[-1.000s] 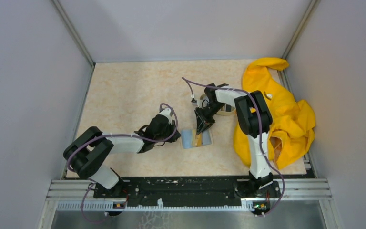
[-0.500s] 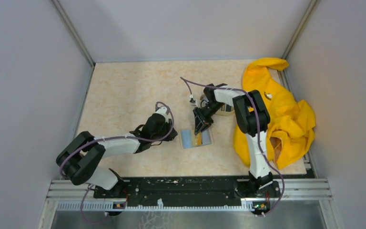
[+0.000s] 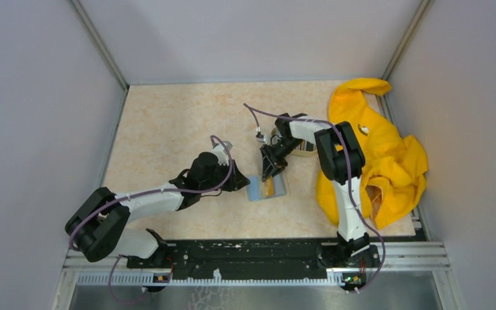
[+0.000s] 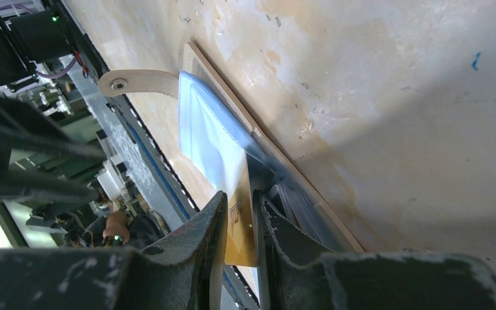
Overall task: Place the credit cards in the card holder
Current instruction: Insert the credit card into the card holder.
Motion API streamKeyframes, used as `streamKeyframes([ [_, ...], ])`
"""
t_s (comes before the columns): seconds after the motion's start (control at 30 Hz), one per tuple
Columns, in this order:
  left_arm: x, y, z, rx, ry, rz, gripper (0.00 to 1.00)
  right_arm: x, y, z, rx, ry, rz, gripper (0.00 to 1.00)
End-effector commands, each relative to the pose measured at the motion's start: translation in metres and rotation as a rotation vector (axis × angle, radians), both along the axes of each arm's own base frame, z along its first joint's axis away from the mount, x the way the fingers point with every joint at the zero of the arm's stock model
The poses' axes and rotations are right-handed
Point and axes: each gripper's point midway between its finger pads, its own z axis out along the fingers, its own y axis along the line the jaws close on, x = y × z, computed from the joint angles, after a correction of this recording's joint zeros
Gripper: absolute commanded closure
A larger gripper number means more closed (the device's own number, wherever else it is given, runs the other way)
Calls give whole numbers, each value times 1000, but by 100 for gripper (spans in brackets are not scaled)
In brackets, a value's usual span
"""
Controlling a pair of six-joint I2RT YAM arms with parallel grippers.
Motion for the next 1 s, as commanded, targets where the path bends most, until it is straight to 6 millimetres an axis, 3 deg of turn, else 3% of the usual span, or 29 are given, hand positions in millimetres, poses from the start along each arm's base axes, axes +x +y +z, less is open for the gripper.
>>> streamKeyframes([
  [0.0,-26,-42,39,-242,38,-155,70,15,-5,-19,-43,-103,21,78],
  [0.17,-25,-71,47,-198,-18,-120,70,18,-6,-18,-48,-113,13,78],
  [0.5,-1,-99,15,53,-56,40,69,18,-8,-17,-50,-118,10,78],
  [0.97,17,-114,-26,211,-32,77,71,17,-10,-17,-50,-117,6,78],
])
